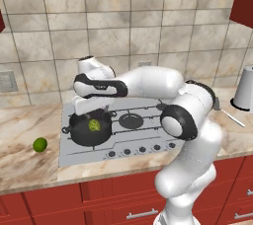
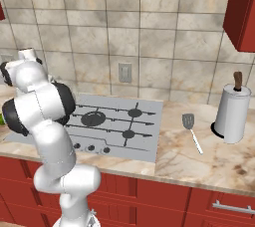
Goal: Put the broccoli and lime in the pot. Retrieve the spatula and lightly stir the vegetables in the pot.
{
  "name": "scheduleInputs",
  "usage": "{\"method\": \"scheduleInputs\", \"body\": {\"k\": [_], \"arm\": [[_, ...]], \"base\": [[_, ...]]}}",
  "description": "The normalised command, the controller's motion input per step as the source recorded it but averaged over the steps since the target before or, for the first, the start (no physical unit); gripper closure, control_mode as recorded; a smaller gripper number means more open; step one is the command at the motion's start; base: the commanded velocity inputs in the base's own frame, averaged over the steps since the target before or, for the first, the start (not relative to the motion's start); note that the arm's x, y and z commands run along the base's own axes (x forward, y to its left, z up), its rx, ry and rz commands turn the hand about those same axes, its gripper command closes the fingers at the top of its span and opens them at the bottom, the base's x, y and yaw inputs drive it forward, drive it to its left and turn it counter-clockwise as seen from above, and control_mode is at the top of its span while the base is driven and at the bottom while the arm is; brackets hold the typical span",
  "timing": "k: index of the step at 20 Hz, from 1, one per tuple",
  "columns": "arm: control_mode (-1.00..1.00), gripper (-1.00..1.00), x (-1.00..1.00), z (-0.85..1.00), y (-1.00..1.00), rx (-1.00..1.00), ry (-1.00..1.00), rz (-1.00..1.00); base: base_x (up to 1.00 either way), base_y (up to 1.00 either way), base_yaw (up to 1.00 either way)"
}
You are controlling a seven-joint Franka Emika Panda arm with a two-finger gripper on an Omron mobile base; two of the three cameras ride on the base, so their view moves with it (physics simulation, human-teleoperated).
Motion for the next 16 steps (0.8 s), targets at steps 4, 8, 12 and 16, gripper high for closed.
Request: {"method": "scheduleInputs", "body": {"k": [4, 8, 12, 16], "arm": [[-1.0, -1.0, -1.0, 0.24, -0.81, 0.15, -0.23, 0.03], [-1.0, -1.0, -1.0, 0.0, -1.0, 0.16, -0.13, 0.0], [-1.0, -1.0, -0.9, -0.01, -0.93, 0.16, -0.08, 0.0], [-1.0, -1.0, -0.46, 0.27, -0.55, 0.04, -0.02, 0.0]], "base": [[0.0, 0.0, 0.0], [0.0, 0.0, 0.0], [0.0, 0.0, 0.0], [0.0, 0.0, 0.0]]}}
